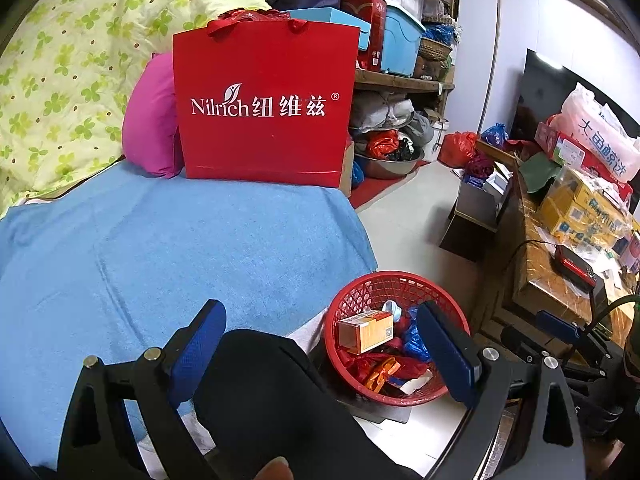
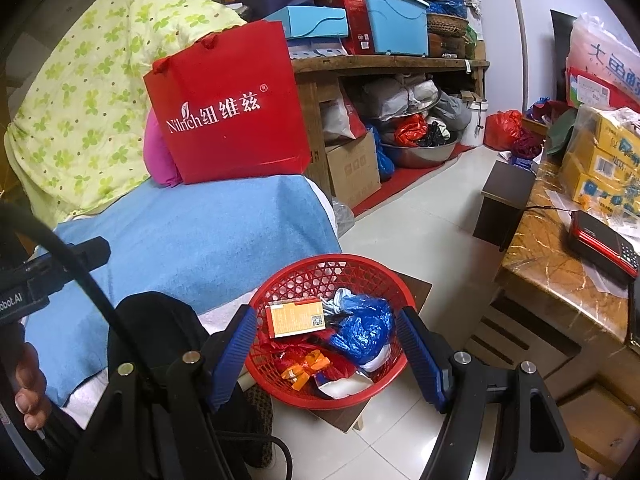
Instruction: Collect trash
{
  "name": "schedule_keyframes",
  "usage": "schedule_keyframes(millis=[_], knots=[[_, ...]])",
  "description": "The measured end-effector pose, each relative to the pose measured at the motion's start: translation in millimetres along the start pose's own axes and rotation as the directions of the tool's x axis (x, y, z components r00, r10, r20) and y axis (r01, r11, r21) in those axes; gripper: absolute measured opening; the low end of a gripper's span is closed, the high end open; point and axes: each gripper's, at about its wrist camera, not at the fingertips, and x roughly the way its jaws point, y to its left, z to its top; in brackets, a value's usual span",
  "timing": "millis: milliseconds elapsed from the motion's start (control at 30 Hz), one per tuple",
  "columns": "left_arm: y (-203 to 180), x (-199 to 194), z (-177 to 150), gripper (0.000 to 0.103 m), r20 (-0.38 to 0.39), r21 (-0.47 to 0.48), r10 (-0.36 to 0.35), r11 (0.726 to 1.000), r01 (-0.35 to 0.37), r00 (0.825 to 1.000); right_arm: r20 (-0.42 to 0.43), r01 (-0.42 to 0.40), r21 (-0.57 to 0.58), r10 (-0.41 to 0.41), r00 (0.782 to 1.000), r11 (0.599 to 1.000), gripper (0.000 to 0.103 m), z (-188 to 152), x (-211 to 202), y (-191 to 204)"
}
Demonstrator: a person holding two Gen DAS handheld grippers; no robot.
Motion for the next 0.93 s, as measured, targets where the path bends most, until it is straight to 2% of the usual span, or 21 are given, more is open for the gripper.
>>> schedule_keyframes(millis=[933], knots=[[-14.1,4.4,-5.1,0.097,-0.003,0.061,0.002,0.998,-0.002,1.0,0.001,0.002,0.002,-0.002,1.0,1.0,0.075,0.9,5.2,4.0]])
